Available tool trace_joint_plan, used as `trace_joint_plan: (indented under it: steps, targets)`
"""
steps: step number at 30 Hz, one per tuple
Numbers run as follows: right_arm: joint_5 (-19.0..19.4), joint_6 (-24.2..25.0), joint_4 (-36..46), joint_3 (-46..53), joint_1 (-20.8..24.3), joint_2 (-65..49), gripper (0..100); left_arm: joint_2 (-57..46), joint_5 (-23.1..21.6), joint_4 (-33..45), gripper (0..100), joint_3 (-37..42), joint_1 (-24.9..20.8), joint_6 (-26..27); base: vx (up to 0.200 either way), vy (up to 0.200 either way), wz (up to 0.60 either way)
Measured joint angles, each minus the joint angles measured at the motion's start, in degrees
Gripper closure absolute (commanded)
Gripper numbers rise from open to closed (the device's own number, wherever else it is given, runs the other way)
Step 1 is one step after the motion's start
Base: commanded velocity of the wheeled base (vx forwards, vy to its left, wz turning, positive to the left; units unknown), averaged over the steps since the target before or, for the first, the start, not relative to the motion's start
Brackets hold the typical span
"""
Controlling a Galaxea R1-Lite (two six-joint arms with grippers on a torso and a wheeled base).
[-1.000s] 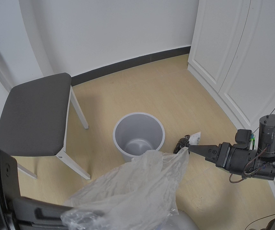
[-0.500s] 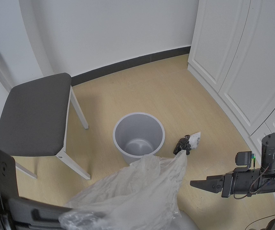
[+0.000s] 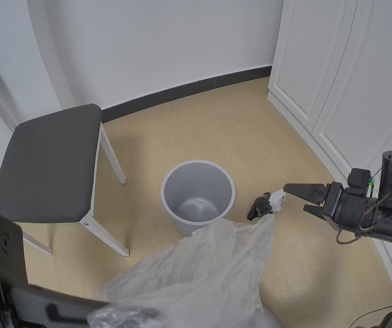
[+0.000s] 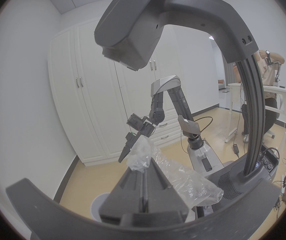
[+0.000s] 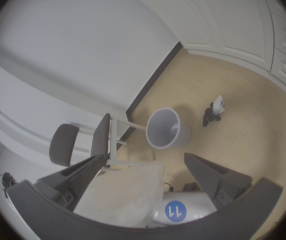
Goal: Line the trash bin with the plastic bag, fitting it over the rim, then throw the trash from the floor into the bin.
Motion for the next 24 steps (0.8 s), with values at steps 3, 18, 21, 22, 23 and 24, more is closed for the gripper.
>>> trace_joint_plan:
  steps: [3, 18, 21, 22, 23, 24]
  targets:
    - [-0.7, 0.4, 0.1, -2.4, -0.1, 2.2, 0, 0.3, 0.1, -0.3, 100, -0.4, -0.6, 0.0, 0.0, 0.0, 0.0]
    - [7.5, -10.1, 1.2, -1.5, 2.0, 9.7, 0, 1.7, 0.5, -0.4, 100, -0.7, -1.5, 0.0, 0.0, 0.0, 0.0]
    - [9.1, -14.3, 1.3, 1.6, 2.2, 8.4, 0, 1.6, 0.5, -0.4, 100, -0.5, -0.9, 0.0, 0.0, 0.0, 0.0]
    - [9.6, -15.3, 1.3, 2.5, 2.2, 7.8, 0, 1.5, 0.5, -0.4, 100, -0.3, -0.5, 0.0, 0.0, 0.0, 0.0]
    - [10.1, -16.3, 1.3, 3.4, 2.2, 7.2, 0, 1.3, 0.5, -0.4, 100, -0.2, 0.3, 0.0, 0.0, 0.0, 0.0]
    - [10.6, -17.3, 1.3, 4.3, 2.3, 6.6, 0, 1.1, 0.5, -0.3, 100, 0.0, 1.2, 0.0, 0.0, 0.0, 0.0]
